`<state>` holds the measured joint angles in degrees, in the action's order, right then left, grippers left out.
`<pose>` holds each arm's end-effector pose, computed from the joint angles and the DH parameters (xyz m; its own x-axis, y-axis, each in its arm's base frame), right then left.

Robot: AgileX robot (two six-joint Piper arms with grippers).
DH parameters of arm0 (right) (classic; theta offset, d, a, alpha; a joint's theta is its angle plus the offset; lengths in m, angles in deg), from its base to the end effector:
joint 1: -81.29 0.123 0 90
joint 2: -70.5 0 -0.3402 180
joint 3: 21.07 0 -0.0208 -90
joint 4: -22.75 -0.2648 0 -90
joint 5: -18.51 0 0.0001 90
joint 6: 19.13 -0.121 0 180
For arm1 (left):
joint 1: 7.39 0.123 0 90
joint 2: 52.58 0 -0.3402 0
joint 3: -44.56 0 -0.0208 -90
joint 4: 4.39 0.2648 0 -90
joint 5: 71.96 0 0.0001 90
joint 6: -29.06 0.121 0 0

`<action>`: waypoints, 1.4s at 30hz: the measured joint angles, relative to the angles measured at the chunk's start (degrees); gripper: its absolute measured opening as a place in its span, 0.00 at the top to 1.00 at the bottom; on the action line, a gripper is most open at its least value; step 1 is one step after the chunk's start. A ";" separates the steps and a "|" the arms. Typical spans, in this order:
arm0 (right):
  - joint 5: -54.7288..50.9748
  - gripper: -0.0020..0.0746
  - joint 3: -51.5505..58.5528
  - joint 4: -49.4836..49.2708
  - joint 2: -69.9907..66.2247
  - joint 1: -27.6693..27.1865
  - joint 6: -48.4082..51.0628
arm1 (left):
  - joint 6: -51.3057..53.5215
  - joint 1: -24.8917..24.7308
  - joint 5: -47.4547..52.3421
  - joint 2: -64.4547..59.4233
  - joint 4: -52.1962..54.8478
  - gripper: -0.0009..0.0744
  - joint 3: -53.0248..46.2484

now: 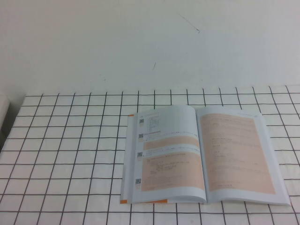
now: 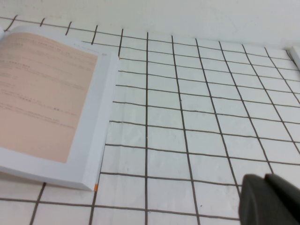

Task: Close book
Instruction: 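Close the open booklet and leave it lying on the table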

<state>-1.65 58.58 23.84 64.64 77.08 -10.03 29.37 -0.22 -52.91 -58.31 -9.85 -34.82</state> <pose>0.0402 -0.0038 0.1664 -0.2791 -0.1557 -0.9475 0.0311 0.9848 -0.1710 0.0410 0.0014 0.1707 -0.2325 -0.1145 -0.9658 -0.1149 0.9893 -0.0896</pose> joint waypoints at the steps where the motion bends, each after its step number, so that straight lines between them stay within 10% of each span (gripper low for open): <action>1: 0.00 0.98 0.00 0.00 0.00 0.00 0.00 | 0.00 0.00 0.00 0.00 0.00 0.99 0.00; 26: 35.52 0.98 0.48 -0.04 0.00 0.00 -2.65 | -4.57 0.00 -33.62 0.00 -19.25 0.99 -0.38; 33: 60.13 0.98 0.36 -1.10 0.00 0.00 -10.47 | -19.54 0.00 -53.73 0.00 -15.59 0.99 -0.38; 42: 54.72 0.98 -17.44 -4.78 -0.30 0.00 -16.18 | -21.46 0.00 -50.41 0.00 -1.96 0.99 12.94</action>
<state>53.07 41.13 19.06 64.34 77.08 -26.21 7.91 -0.22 -103.32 -58.31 -11.81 -21.88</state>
